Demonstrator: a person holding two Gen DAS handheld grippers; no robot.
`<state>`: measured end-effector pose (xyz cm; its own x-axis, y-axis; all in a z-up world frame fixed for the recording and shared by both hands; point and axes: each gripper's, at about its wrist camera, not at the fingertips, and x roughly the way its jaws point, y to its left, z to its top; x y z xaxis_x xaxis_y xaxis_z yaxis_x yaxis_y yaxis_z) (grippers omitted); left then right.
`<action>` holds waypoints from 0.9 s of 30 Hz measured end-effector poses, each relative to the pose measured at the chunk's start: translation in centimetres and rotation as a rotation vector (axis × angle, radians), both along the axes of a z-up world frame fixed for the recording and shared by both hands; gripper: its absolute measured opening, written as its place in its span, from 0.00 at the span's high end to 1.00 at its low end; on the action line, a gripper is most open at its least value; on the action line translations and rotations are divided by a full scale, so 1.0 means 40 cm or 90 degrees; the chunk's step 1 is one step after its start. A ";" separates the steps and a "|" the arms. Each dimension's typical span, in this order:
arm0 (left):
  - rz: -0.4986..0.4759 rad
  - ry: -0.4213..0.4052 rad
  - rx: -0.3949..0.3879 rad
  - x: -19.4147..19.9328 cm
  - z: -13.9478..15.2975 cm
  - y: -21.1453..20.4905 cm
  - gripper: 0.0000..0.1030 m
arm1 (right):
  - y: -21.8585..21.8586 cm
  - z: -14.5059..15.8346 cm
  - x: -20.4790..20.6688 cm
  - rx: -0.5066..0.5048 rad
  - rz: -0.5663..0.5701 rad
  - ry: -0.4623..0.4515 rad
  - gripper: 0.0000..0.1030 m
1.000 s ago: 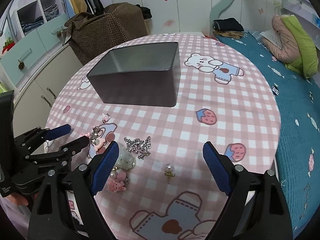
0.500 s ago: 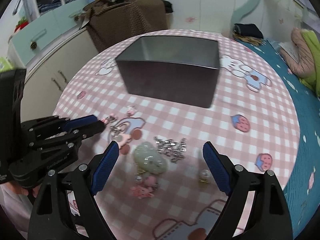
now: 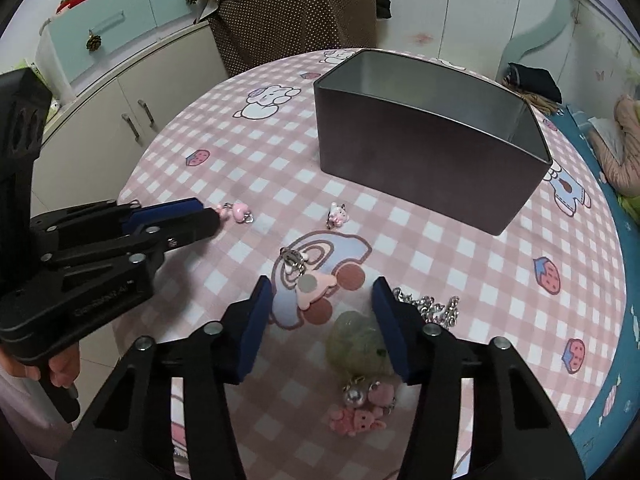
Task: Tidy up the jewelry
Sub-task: 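Grasp the pink charm with the left tool while the right tool grasps a pink pendant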
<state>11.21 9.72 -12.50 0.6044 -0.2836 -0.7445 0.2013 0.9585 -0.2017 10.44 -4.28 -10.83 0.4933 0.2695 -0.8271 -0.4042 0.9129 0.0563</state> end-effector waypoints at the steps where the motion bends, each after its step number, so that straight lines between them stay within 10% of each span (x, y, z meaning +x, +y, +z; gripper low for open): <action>1: 0.000 -0.001 -0.003 -0.001 0.000 0.002 0.84 | 0.003 -0.001 0.001 -0.004 0.001 -0.002 0.55; 11: -0.006 0.000 -0.041 -0.006 0.003 -0.003 0.84 | 0.032 -0.006 -0.005 -0.035 0.031 -0.018 0.79; 27: -0.035 -0.013 -0.040 -0.010 0.026 -0.054 0.84 | -0.002 0.026 -0.007 0.003 0.002 -0.026 0.79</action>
